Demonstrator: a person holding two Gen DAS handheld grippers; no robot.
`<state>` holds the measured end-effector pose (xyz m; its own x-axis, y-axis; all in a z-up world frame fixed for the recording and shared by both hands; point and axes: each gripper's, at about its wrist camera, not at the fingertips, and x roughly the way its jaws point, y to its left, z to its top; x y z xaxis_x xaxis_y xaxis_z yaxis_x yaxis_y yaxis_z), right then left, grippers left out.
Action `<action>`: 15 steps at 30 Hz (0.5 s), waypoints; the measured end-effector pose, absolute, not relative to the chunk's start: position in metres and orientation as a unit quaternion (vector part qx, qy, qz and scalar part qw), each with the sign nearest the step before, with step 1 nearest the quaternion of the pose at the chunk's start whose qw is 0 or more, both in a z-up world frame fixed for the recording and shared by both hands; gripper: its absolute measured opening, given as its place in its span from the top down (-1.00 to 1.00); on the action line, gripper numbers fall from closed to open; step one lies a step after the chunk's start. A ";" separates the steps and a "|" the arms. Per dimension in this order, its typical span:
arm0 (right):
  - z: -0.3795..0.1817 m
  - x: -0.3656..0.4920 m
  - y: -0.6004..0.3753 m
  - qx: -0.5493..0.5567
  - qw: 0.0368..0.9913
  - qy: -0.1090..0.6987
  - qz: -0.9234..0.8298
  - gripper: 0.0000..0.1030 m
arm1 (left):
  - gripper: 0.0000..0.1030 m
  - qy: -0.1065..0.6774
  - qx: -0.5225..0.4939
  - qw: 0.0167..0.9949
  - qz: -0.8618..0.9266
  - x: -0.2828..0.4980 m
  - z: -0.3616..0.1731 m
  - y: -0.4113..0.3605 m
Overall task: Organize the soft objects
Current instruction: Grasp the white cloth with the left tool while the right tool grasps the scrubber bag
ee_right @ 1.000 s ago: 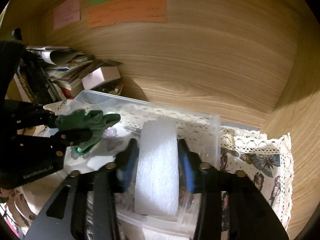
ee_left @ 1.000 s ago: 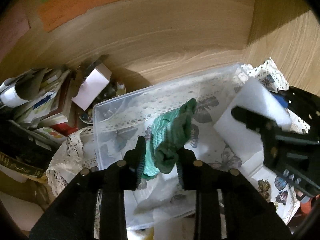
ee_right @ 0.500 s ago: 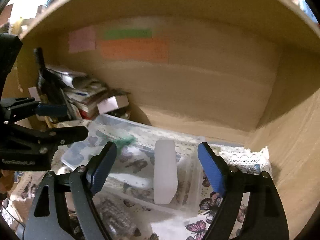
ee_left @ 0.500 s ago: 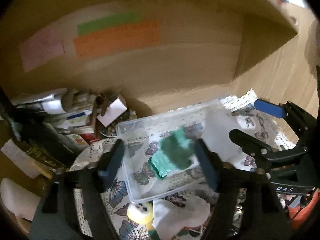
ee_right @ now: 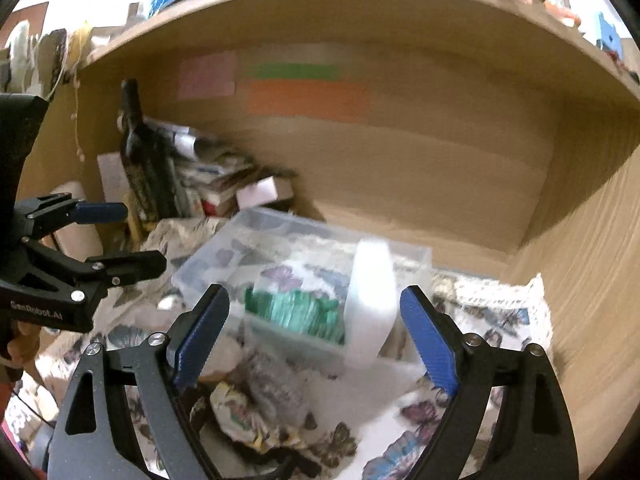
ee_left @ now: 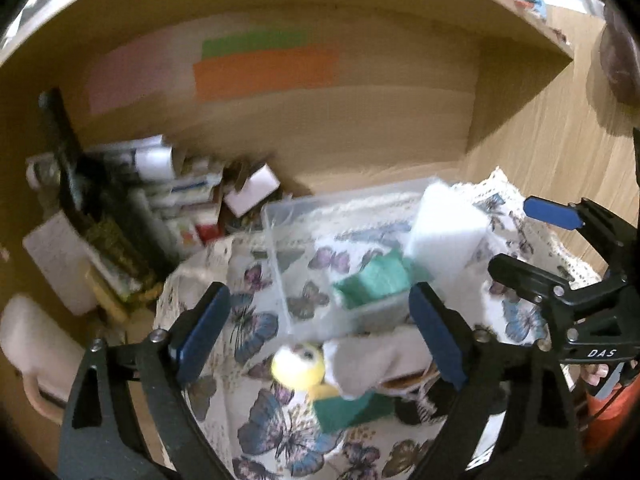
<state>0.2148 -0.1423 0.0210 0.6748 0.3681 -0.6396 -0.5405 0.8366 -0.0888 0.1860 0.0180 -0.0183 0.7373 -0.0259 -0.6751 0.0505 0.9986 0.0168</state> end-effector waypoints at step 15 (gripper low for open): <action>-0.060 0.229 -0.131 -0.129 0.849 0.436 0.269 -0.34 | -0.60 0.409 -0.016 0.910 -0.070 0.188 -0.072 0.002</action>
<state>0.2286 -0.1309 -0.0596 0.4747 0.3443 -0.8100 -0.5699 0.8216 0.0153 0.1877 0.0023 -0.0721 0.6549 -0.1408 -0.7424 0.1145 0.9896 -0.0866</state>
